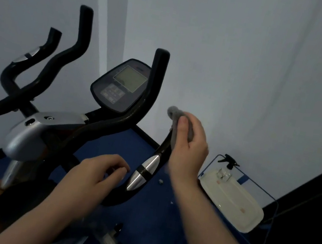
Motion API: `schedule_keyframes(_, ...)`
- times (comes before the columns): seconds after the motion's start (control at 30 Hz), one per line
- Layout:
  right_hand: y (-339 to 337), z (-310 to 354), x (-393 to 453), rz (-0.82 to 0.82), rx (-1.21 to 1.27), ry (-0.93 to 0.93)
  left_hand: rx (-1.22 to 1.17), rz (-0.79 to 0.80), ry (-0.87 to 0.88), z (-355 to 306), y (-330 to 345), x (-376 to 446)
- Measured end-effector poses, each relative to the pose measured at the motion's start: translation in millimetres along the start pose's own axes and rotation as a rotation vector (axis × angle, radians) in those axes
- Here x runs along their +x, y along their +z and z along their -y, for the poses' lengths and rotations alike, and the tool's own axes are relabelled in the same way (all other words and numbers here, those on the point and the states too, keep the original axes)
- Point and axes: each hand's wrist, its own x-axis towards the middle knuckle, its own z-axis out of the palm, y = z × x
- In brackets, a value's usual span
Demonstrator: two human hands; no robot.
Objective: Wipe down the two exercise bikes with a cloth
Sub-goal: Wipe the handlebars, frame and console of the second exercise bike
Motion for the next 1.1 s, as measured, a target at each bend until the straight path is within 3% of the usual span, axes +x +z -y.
schedule_keyframes(0.03, 7.6, 3.7, -9.5, -0.059, 0.023, 0.06, 0.004, 0.003, 0.001, 0.4, 0.0, -0.7)
schedule_keyframes(0.1, 7.4, 5.5, -3.7, -0.04, -0.134, -0.063, 0.013, 0.016, 0.007, 0.1, -0.2, -1.3)
schedule_keyframes(0.17, -11.9, 6.2, 27.2, 0.292, -0.28, -0.185, 0.042, 0.05, 0.034, 0.7, 0.4, 0.6)
schedule_keyframes(0.23, -23.9, 3.0, 46.7, 0.547, -0.146, -0.071, 0.063, 0.067, 0.049, 2.0, 2.1, 1.3)
schedule_keyframes(0.27, -22.1, 5.6, 42.2, 0.473, 0.027, 0.056, 0.06, 0.068, 0.053, 2.1, 2.8, 0.9)
schedule_keyframes(0.33, -2.8, 11.9, 13.3, 0.103, 0.321, 0.282, 0.038, 0.057, 0.056, 2.2, 2.7, -0.1)
schedule_keyframes(0.37, 11.1, 14.3, -7.4, -0.088, 0.349, 0.355, 0.024, 0.045, 0.056, 2.1, 2.3, -0.4)
schedule_keyframes(0.43, 30.9, 14.7, -53.1, -0.296, 0.357, 0.513, -0.015, 0.024, 0.059, 2.8, 2.2, 0.4)
schedule_keyframes(0.5, 38.0, 18.2, -96.0, -0.321, 0.351, 0.638, -0.049, 0.045, 0.062, 3.2, 2.2, 1.2)
schedule_keyframes(0.6, 29.8, 16.7, -95.7, -0.199, 0.341, 0.691, -0.054, 0.028, 0.068, 3.1, 2.0, -1.2)
schedule_keyframes(0.7, 28.2, 16.1, -57.6, -0.252, 0.338, 0.636, -0.052, -0.025, 0.061, 0.6, 1.8, -4.0)
schedule_keyframes(0.8, 42.3, 19.4, -97.8, -0.257, 0.271, 0.511, -0.034, -0.044, 0.077, 1.3, -5.5, -10.1)
schedule_keyframes(0.9, 34.2, 19.0, -145.3, -0.082, 0.059, 0.263, 0.203, -0.09, 0.2, 16.6, -23.9, -24.8)
schedule_keyframes(0.97, 24.6, 10.5, -148.1, 0.097, -0.305, -0.016, 0.382, -0.165, 0.274, 33.3, -30.8, -35.8)
schedule_keyframes(1.03, 24.7, 14.4, -140.6, 0.257, -0.582, -0.289, 0.425, -0.318, 0.261, 44.4, -28.3, -46.1)
schedule_keyframes(1.1, 25.8, 26.5, -136.8, 0.455, -0.697, -0.439, 0.383, -0.487, 0.176, 48.3, -22.6, -52.1)
